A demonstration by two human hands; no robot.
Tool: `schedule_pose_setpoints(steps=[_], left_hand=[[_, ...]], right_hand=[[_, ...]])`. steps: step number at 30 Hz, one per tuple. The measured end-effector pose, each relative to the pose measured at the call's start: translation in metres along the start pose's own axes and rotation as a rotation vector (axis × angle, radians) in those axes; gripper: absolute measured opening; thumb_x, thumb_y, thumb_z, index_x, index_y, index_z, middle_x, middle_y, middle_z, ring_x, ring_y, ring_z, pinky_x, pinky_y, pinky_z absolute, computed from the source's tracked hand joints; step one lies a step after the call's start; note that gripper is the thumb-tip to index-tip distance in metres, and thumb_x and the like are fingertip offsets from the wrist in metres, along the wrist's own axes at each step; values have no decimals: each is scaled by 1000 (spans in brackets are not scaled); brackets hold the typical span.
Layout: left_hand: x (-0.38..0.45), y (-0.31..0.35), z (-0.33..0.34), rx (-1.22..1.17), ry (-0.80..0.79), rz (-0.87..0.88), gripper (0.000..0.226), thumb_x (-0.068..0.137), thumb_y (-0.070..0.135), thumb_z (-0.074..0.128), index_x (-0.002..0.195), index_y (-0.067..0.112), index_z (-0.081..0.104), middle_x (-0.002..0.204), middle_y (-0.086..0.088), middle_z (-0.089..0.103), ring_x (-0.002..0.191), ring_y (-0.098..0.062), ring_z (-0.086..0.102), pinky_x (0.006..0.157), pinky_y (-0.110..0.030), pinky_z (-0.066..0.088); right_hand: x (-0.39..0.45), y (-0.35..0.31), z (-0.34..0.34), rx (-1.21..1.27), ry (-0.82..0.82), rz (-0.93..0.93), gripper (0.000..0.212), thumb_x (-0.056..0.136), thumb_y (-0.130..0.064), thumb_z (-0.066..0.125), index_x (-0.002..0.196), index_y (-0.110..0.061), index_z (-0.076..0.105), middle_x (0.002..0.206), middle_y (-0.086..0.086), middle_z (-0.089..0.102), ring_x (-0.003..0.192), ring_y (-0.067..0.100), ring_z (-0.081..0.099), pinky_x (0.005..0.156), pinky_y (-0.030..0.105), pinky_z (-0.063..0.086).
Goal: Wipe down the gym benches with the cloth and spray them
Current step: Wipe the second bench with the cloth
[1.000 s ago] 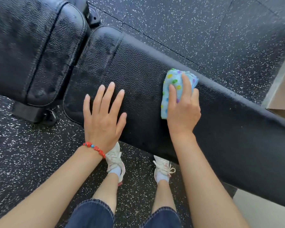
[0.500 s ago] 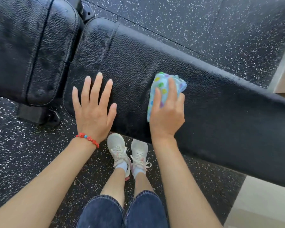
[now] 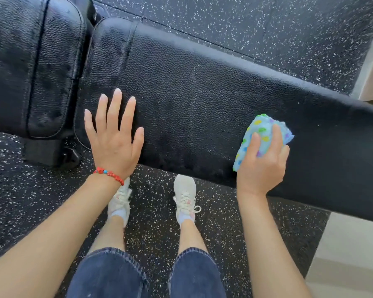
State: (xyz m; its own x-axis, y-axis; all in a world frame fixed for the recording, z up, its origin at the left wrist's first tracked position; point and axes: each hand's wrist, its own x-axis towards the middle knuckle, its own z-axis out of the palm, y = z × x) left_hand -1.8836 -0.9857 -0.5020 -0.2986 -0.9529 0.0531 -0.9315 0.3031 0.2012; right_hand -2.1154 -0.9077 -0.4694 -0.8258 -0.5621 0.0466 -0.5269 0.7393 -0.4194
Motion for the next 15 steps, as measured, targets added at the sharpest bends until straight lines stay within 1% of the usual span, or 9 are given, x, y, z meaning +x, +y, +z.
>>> schedule_pose_setpoints(steps=[1,3,5,7,9,11,12,13,15], left_hand=[[0,0,0,-2,1,1,52,93,32,42,142,14,36,150,-14,31,137,-35,24,108,-59,16],[-1,0,0,-9,-7,-7,53,93,32,42,142,15,36,150,-14,32,137,-35,24,108,-59,15],[0,0,-2,-31,-18,-13,53,93,31,42,142,14,36,150,-14,31,138,-35,23,108,-59,15],[1,-1,-6,-70,-40,1,52,92,31,42,141,14,37,150,-14,31,138,-35,22,108,-59,13],[1,-8,-10,-102,-62,46,51,92,30,42,140,13,38,149,-15,32,137,-34,22,108,-58,13],[3,-20,-16,-111,-89,108,51,92,30,42,140,13,38,149,-15,32,137,-32,23,108,-58,13],[6,-28,-20,-102,-96,129,51,92,30,42,140,13,38,149,-15,32,137,-32,23,109,-57,13],[9,-36,-23,-87,-97,144,51,92,29,43,140,14,37,149,-15,32,138,-32,23,109,-57,12],[19,-55,-27,-57,-94,168,51,92,29,44,140,13,37,149,-15,32,138,-32,23,110,-57,12]], right_hand=[[-8,-8,4,-1,-3,-17,37,87,-32,53,120,-16,58,87,16,57,74,34,58,56,29,40],[-31,-28,15,-1,-23,-115,37,86,-33,54,117,-13,60,82,14,57,67,30,59,50,28,45],[-52,-49,28,24,-25,-189,34,86,-32,55,114,-13,61,80,10,57,63,26,58,48,27,46],[-63,-65,37,27,-14,-236,33,87,-32,55,113,-14,61,78,9,57,61,23,57,49,28,47],[-64,-66,38,-5,-10,-345,33,89,-33,54,114,-13,61,77,9,58,61,23,57,51,29,48],[-57,-50,32,-98,6,-461,33,91,-33,51,116,-13,58,75,10,56,58,22,55,51,28,47],[-53,-42,28,-139,15,-460,33,91,-34,51,118,-14,57,74,10,56,58,22,53,51,28,45],[-50,-34,23,-155,30,-385,34,91,-33,51,119,-15,56,76,11,56,59,23,53,52,29,44],[-46,-32,15,-95,48,-64,36,91,-31,53,123,-16,55,85,16,57,70,28,54,60,31,40]])
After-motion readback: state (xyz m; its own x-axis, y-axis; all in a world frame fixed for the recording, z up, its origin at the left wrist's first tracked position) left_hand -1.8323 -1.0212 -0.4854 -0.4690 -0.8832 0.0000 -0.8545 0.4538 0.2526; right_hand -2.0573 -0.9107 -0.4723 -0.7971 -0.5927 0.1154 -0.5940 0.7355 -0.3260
